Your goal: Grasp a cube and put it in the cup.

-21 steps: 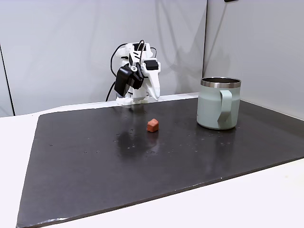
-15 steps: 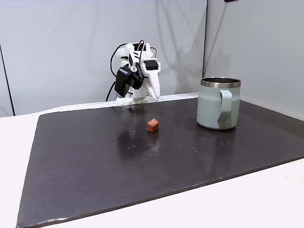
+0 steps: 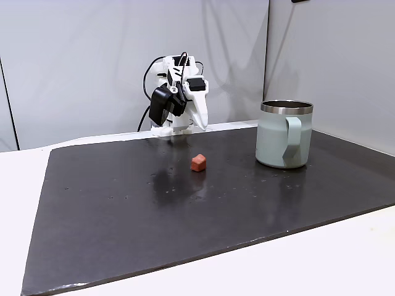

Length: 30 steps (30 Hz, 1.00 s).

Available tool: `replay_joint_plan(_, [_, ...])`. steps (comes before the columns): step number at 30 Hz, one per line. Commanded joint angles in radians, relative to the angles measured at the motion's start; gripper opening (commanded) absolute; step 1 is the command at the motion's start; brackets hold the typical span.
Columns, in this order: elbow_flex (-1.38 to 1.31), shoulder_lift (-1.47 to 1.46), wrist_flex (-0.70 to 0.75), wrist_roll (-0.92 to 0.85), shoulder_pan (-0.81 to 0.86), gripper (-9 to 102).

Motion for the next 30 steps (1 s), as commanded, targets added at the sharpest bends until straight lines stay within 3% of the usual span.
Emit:
replay_joint_plan(1, [-0.020,0.011,-0.018,0.009,0.031,0])
replay_joint_plan(9, [-0.229,-0.072,0.083,-0.037,0.049,0])
replay_joint_plan(30, [-1.131,-1.108,0.181,-0.295,0.155,0])
